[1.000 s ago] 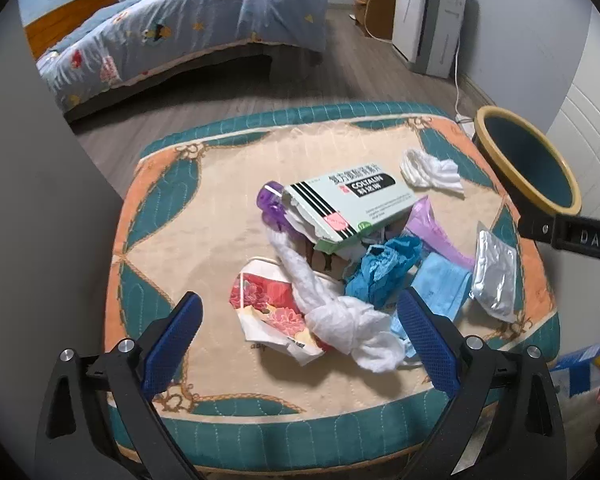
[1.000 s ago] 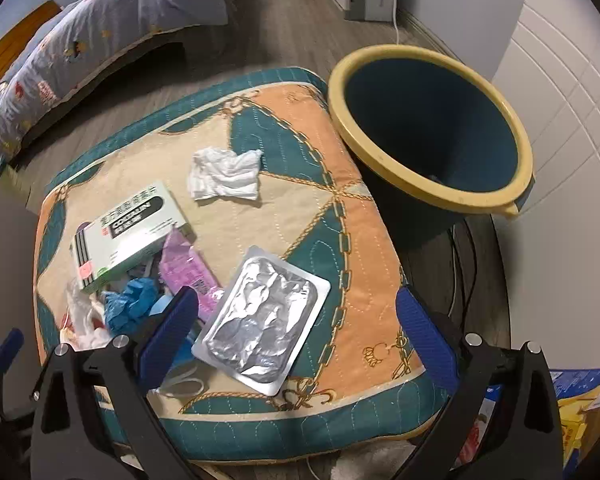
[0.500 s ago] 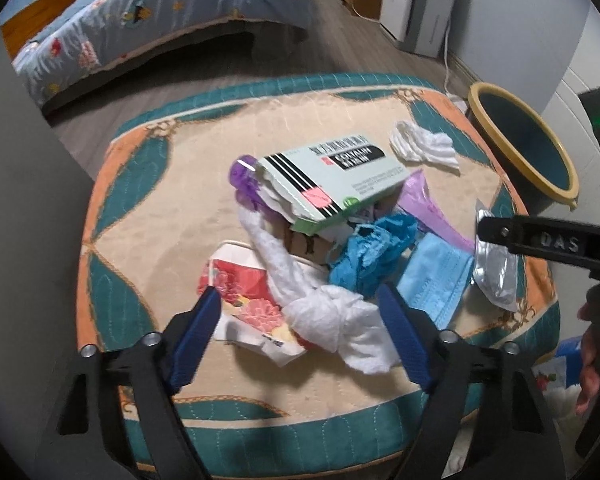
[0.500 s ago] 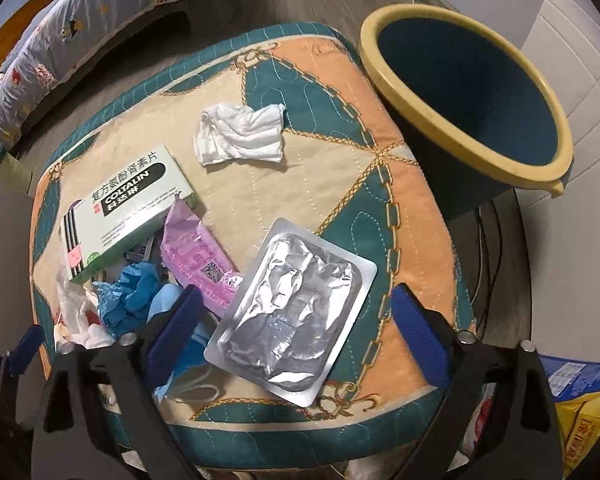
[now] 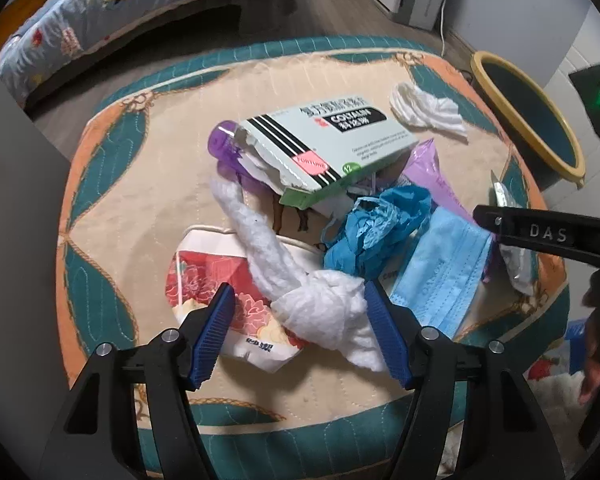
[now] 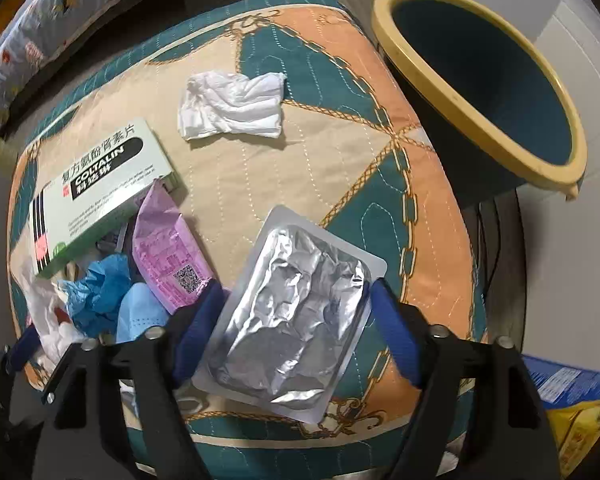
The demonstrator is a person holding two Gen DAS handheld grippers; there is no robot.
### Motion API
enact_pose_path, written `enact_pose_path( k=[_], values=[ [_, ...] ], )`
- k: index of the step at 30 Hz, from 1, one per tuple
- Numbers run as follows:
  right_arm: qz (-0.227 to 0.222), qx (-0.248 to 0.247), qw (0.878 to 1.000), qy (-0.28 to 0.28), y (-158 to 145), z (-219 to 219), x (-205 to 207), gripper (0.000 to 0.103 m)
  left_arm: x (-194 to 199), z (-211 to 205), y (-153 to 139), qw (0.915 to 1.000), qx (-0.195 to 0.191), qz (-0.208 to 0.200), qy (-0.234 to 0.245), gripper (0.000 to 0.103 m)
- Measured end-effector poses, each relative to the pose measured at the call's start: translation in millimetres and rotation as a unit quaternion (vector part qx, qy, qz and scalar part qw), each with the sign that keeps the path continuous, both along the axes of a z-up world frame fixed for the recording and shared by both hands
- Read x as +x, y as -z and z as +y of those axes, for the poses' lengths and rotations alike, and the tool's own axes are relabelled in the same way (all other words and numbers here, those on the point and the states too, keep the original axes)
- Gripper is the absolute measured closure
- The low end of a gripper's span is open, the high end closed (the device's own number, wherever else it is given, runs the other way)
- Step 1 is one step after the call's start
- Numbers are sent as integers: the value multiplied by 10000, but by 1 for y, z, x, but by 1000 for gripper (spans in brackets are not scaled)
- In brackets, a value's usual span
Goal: Collect trash
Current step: 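Grasp the foil blister pack with the right tool while the left tool grasps the white tissue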
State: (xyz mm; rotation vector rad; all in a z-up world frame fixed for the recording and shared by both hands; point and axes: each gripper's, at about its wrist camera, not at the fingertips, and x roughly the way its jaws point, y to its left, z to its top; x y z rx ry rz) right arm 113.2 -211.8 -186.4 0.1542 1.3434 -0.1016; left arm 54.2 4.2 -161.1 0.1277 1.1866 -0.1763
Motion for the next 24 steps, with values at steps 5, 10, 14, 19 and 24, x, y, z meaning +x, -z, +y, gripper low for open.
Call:
enact_pose_path(
  k=[5, 10, 14, 19, 24],
  values=[
    [-48, 94, 9999, 82, -7, -9, 1, 46, 3, -1, 0, 10000, -12, 30, 79, 65],
    [-247, 354, 9989, 166, -22, -18, -2, 46, 2, 3, -19, 9992, -237, -325, 17, 66],
    [-527, 434, 9976, 101, -42, -19, -2, 46, 2, 6, -44, 9956, -592, -729, -29, 66],
    [-874, 516, 9948, -12, -75, -18, 0, 46, 0, 0, -74, 9903, -726, -1185, 56, 66],
    [-1223, 510, 9912, -64, -105, -28, 2, 46, 1, -6, -98, 9853, -672, -1567, 133, 65]
  ],
)
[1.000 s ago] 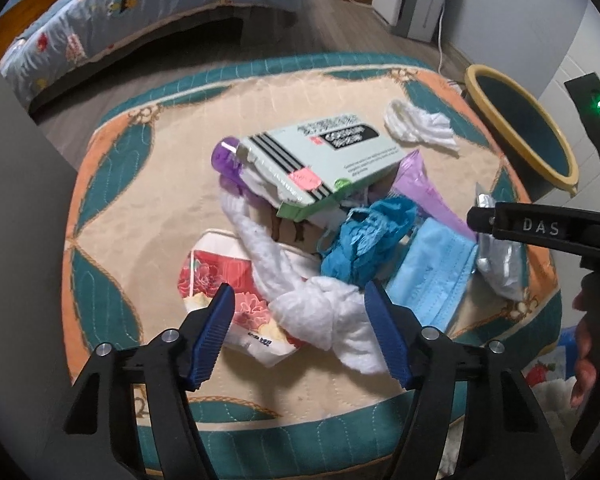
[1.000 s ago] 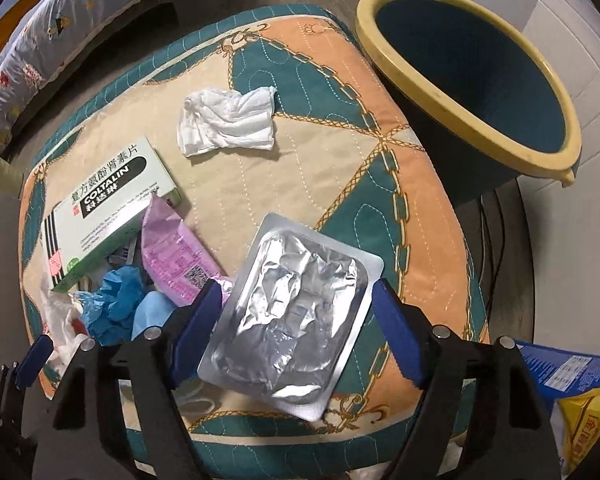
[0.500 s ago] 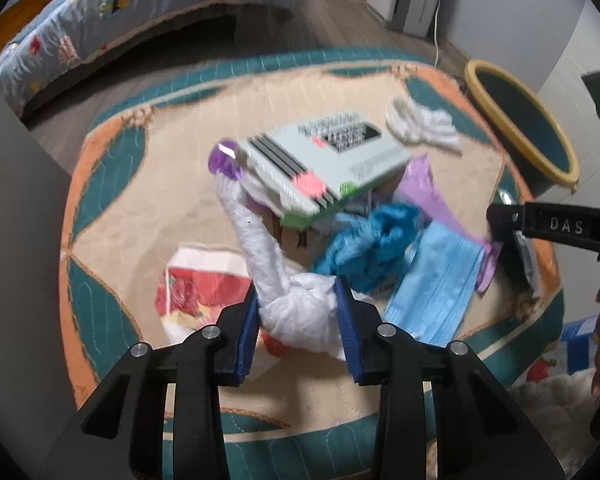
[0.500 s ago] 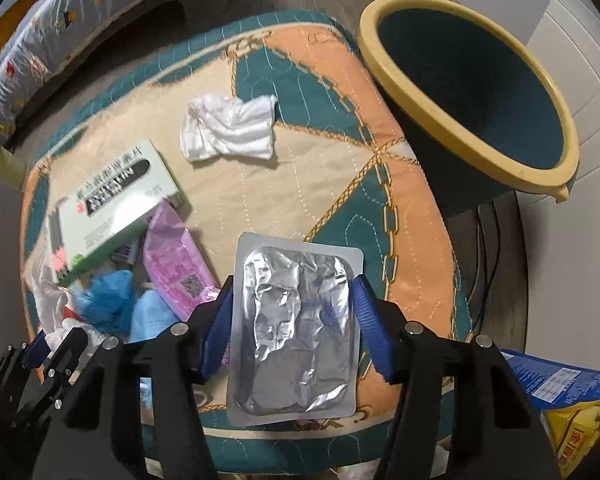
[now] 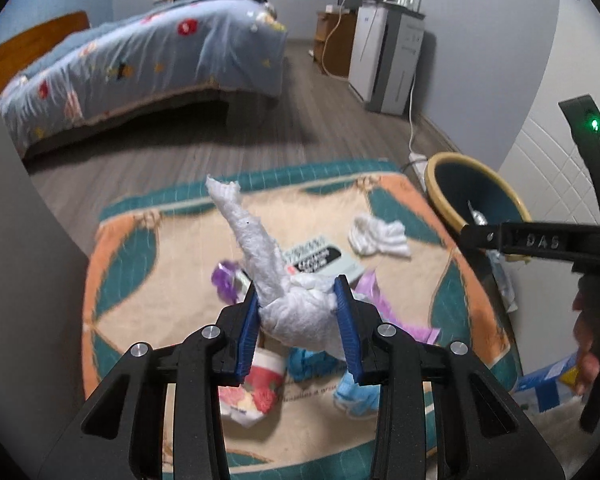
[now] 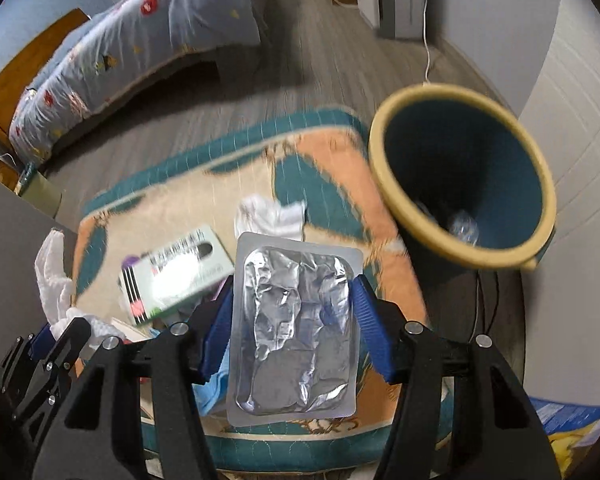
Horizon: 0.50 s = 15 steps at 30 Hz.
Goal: Collect trash
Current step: 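Grasp the foil blister pack with the right tool while the left tool grasps the white tissue, then carry both items over the bin and open both tools to drop them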
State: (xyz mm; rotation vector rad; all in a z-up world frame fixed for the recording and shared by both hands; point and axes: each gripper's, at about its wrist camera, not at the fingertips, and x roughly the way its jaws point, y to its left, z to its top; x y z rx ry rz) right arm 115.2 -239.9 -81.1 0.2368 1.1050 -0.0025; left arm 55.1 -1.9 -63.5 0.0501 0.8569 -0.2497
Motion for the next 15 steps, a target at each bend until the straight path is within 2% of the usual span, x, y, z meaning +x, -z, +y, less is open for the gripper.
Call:
enact_pose_path(
  k=[5, 10, 15],
  values=[
    [-316, 32, 9994, -126, -30, -12, 9, 46, 4, -3, -14, 9998, -20, -216, 7, 65],
    [-704, 10, 9973, -209, -63, -36, 17, 46, 9, -11, -25, 9991, -198, -370, 39, 65],
    [-782, 124, 9968, -131, -70, -65, 28, 46, 14, -25, -27, 9988, -145, -445, 117, 65]
  ],
)
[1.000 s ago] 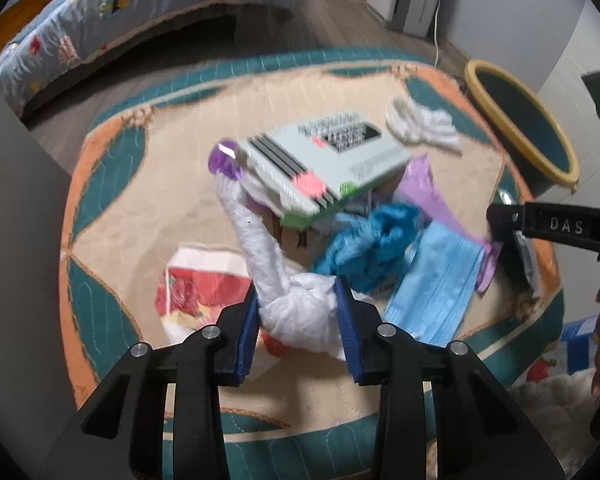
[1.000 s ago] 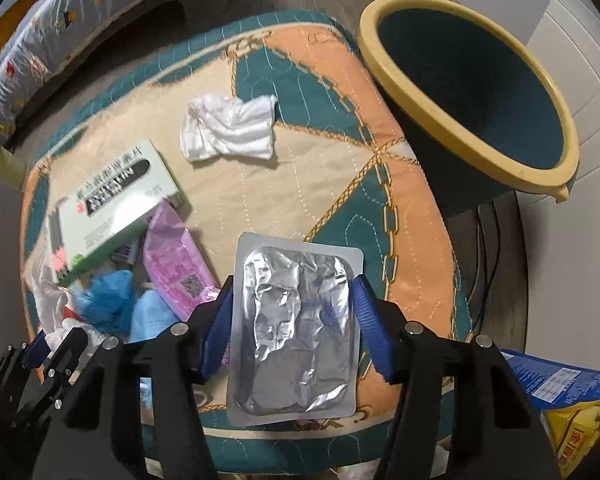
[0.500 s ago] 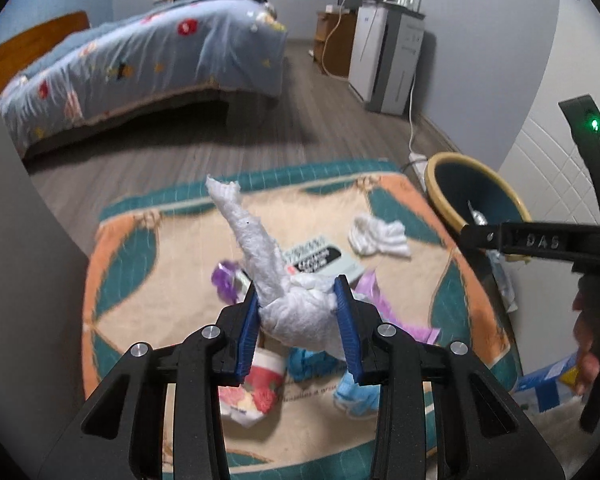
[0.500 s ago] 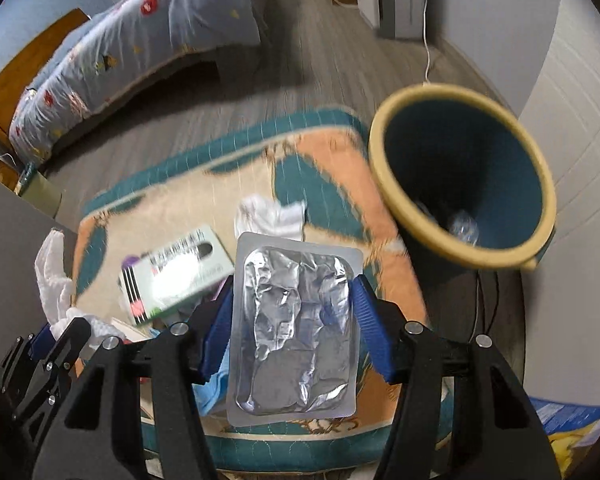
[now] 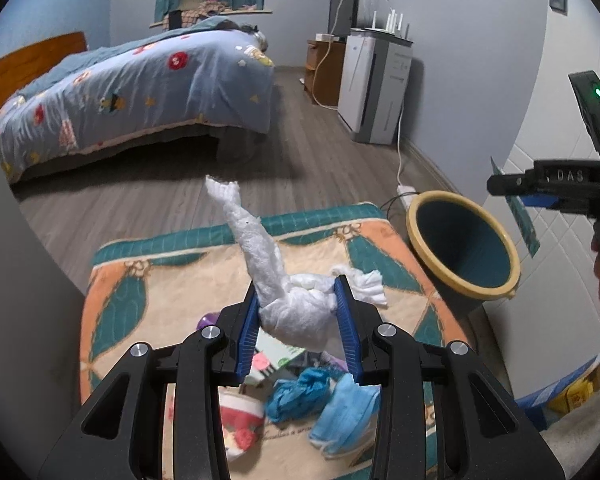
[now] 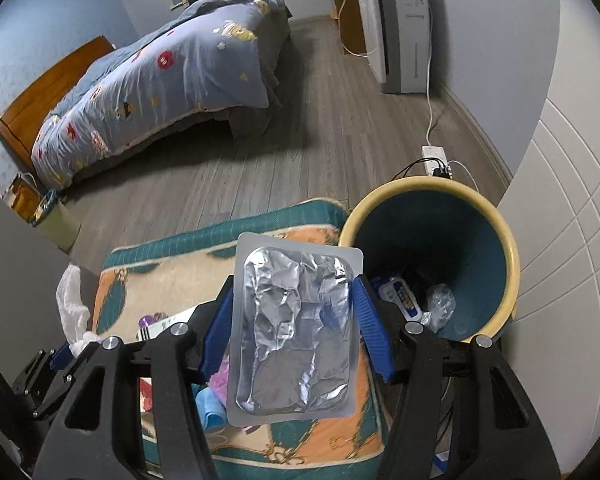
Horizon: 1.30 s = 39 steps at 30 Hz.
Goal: Collect trash
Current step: 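Carry both items over the bin and open both tools to drop them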
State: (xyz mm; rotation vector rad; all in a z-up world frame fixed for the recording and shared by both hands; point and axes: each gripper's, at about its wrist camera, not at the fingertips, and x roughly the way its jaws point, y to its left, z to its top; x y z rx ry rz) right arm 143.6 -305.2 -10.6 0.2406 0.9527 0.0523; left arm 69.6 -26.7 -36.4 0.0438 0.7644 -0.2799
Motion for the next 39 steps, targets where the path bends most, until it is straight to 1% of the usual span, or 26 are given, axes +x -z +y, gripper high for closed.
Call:
enact_pose_path(
  k=[5, 8, 11, 12, 16, 22, 25, 29, 31, 36, 39],
  values=[
    [40, 90, 9999, 68, 5, -23, 10, 46, 5, -21, 1, 9998, 96, -16, 176, 65],
    [54, 2, 9999, 85, 7, -36, 17, 46, 6, -35, 0, 9993, 164, -15, 337, 65],
    [69, -171, 9997, 163, 11, -54, 20, 46, 8, -57, -5, 9976, 278, -77, 624, 65],
    [77, -212, 9994, 256, 14, -62, 22, 46, 10, -62, -6, 9972, 275, -82, 691, 65],
    [217, -94, 9986, 480, 27, -86, 30, 46, 18, -90, -5, 9946, 302, -38, 995, 65],
    [306, -424, 9969, 587, 41, -110, 38, 46, 32, -137, 1, 9891, 217, 91, 1454, 65],
    [369, -388, 9958, 742, 48, -128, 39, 46, 40, -162, 6, 9853, 267, 99, 1685, 65],
    [480, -351, 9934, 982, 61, -149, 42, 46, 50, -185, 12, 9816, 310, 133, 1878, 65],
    [534, -235, 9920, 1122, 67, -157, 42, 46, 57, -196, 17, 9795, 341, 164, 1980, 65],
    [582, -142, 9904, 1244, 76, -164, 43, 46, 71, -220, 34, 9753, 375, 324, 2153, 65],
    [660, -129, 9899, 1245, 83, -164, 45, 46, 77, -237, 47, 9719, 495, 430, 2262, 64]
  ],
)
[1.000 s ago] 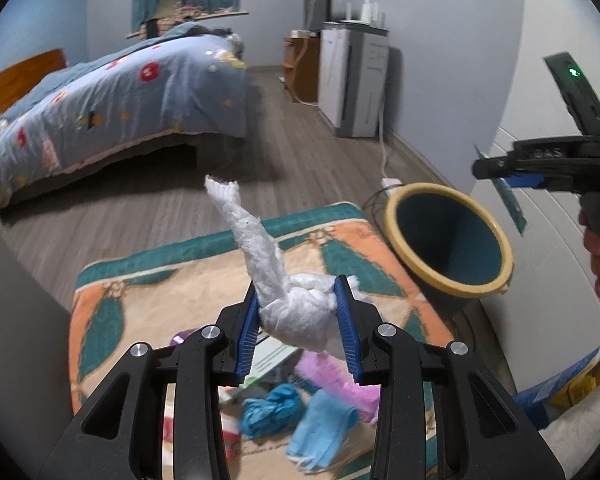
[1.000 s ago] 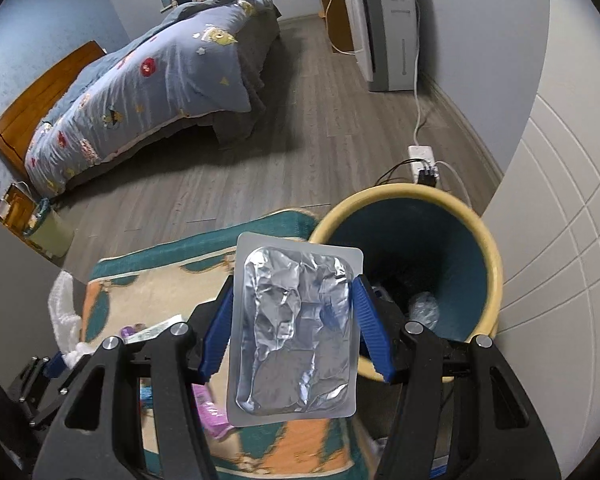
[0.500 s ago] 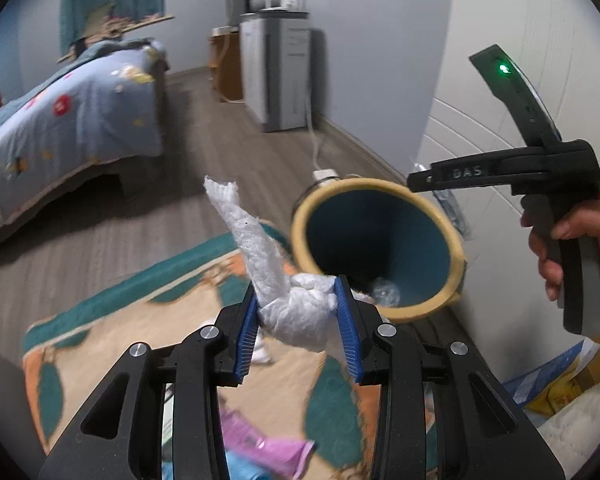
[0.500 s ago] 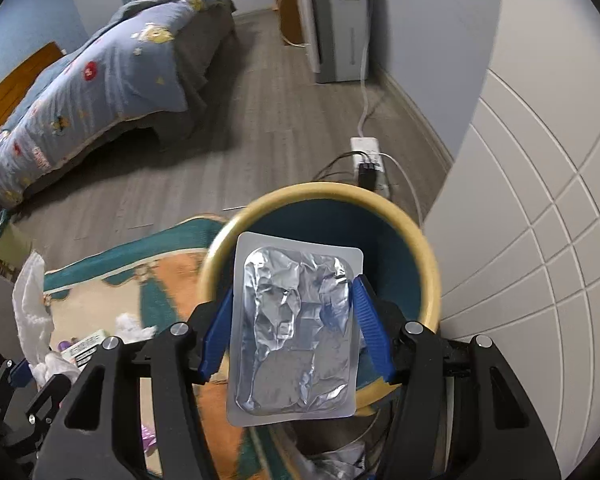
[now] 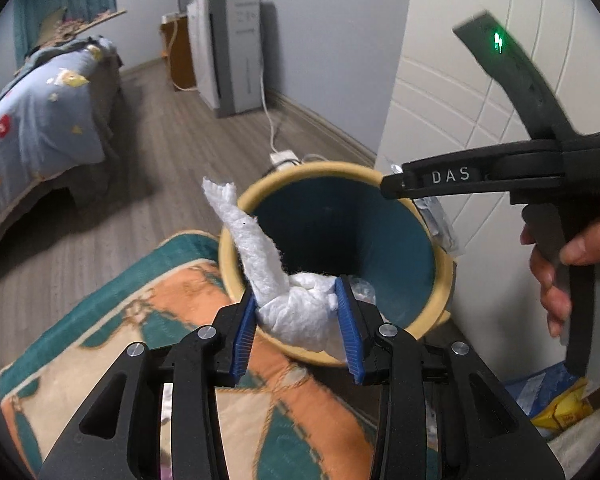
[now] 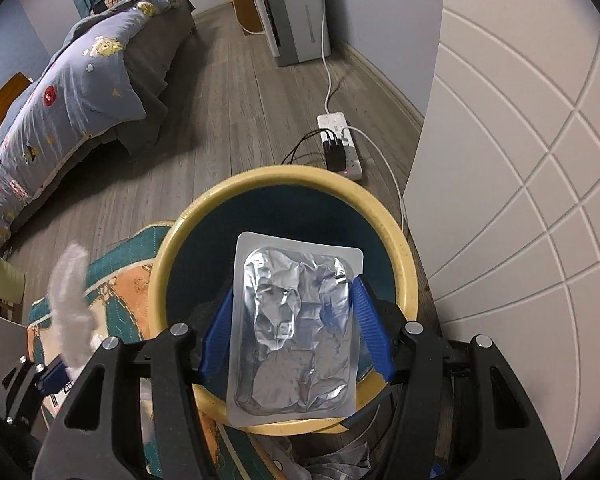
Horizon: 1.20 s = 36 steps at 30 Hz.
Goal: Collect trash
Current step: 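Carry both items over the bin and open both tools to drop them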
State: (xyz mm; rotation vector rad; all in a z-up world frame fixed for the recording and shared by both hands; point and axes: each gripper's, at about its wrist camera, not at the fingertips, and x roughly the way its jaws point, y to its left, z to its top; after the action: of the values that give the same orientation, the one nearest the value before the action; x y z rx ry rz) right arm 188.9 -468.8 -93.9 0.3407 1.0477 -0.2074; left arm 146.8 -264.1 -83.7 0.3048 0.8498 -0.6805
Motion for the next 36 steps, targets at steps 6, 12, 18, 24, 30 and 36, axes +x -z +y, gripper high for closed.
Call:
enact_pose_path(
  k=[6, 12, 18, 24, 30, 36],
  values=[
    [-38, 116, 9999, 96, 7, -6, 2, 46, 9, -23, 22, 9999, 90, 42, 59, 61],
    [-64, 201, 9996, 171, 10, -12, 0, 46, 13, -21, 29, 9998, 26, -116, -134, 26],
    [-402, 272, 9987, 149, 4, -11, 1, 17, 11, -11, 30, 9994, 22, -217, -251, 16],
    [-808, 98, 9964, 219, -14, -10, -1, 6, 12, 7, 29, 9987, -55, -144, -485, 8],
    [-655, 135, 9978, 34, -15, 4, 4, 6, 2, 37, 12, 9968, 27, -217, -767, 7],
    [-672, -183, 9964, -491, -35, 41, 2, 6, -17, 84, -21, 9929, -4, -458, -1101, 6]
  ],
)
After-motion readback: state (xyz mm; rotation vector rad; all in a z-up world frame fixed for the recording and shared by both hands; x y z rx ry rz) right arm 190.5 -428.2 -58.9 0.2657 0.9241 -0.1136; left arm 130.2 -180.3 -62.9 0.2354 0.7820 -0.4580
